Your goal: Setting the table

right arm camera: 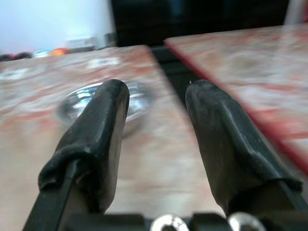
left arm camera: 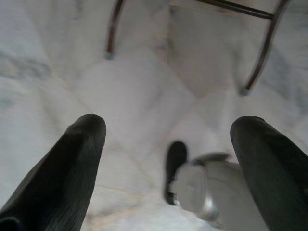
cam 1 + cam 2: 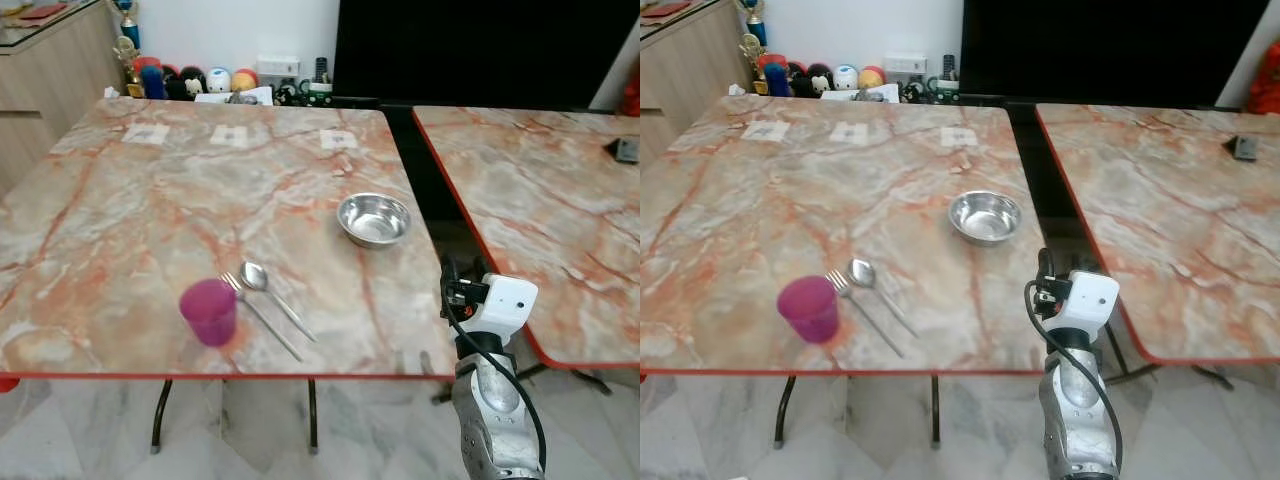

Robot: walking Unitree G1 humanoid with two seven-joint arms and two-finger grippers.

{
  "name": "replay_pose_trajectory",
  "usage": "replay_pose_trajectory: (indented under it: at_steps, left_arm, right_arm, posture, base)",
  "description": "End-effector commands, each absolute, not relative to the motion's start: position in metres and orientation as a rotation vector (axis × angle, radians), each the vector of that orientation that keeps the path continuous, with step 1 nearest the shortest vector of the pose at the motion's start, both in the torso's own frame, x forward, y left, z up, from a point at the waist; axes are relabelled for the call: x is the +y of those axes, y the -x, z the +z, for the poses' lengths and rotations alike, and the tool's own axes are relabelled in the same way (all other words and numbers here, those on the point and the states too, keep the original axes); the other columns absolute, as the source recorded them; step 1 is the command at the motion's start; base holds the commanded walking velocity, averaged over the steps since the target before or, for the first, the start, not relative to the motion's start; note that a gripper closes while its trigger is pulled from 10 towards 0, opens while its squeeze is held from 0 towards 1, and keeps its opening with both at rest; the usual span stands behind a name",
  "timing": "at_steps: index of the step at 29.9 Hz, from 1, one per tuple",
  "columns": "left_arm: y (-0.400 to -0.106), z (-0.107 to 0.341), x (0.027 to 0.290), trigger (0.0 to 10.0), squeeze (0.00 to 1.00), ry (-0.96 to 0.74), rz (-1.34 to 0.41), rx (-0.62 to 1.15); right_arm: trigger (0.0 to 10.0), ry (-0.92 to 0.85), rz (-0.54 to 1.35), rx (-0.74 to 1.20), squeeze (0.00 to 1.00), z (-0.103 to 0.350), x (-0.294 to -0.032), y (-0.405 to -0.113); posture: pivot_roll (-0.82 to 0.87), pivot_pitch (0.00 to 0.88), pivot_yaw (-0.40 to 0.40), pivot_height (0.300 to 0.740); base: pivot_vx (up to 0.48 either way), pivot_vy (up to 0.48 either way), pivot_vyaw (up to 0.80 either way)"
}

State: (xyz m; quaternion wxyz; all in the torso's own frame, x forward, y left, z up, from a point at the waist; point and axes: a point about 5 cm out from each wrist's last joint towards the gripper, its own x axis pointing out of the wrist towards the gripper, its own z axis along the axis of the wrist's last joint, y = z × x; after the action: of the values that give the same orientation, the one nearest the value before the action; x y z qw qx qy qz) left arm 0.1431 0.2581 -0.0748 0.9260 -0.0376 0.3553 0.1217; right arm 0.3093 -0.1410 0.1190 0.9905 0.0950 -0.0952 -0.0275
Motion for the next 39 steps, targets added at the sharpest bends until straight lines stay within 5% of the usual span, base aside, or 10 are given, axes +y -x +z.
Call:
replay_pose_trajectory:
  at_steps: [1,16,30,31,32,33,38,39]
  left_arm:
    - [-0.14,-0.079,0.253,10.0,0.0,0.095,0.246,0.754]
    - [-0.139,-0.078,0.255,10.0,0.0,0.097,0.253,0.757]
    - [-0.14,-0.079,0.252,10.0,0.0,0.095,0.249,0.759]
    - [-0.14,-0.079,0.251,10.0,0.0,0.095,0.249,0.76]
    - [-0.14,-0.079,0.251,10.0,0.0,0.094,0.248,0.761]
    - [-0.14,-0.079,0.251,10.0,0.0,0.094,0.247,0.762]
    - [-0.141,-0.079,0.251,10.0,0.0,0.093,0.245,0.762]
    - [-0.141,-0.079,0.251,10.0,0.0,0.091,0.245,0.762]
  right_arm:
    - [10.0,-0.174,-0.07,-0.197,0.0,0.12,-0.149,-0.309]
    - [10.0,-0.174,-0.067,-0.203,0.0,0.122,-0.149,-0.311]
    - [10.0,-0.289,-0.063,-0.152,0.0,0.122,-0.146,-0.315]
    - [10.0,-0.312,-0.066,-0.137,0.05,0.121,-0.147,-0.316]
    - [10.0,-0.333,-0.069,-0.12,0.81,0.12,-0.147,-0.318]
    - [10.0,-0.363,-0.084,-0.095,1.0,0.119,-0.15,-0.321]
    - [10.0,-0.43,-0.122,-0.033,1.0,0.117,-0.156,-0.331]
    - [10.0,-0.46,-0.117,0.014,0.0,0.115,-0.156,-0.338]
  posture:
    - [0.05,0.097,-0.039,0.74]
    - [0.05,0.097,-0.041,0.74]
    - [0.04,0.098,-0.041,0.74]
    - [0.04,0.099,-0.04,0.74]
    - [0.04,0.099,-0.04,0.74]
    - [0.04,0.099,-0.039,0.74]
    - [0.04,0.1,-0.037,0.74]
    - [0.04,0.099,-0.034,0.74]
  base:
    - [0.3,0.0,0.0]
    - [0.296,0.0,0.0]
    - [0.0,0.0,0.0]
    - [0.0,0.0,0.0]
    - [0.0,0.0,0.0]
    - [0.0,0.0,0.0]
    - [0.0,0.0,0.0]
    - [0.0,0.0,0.0]
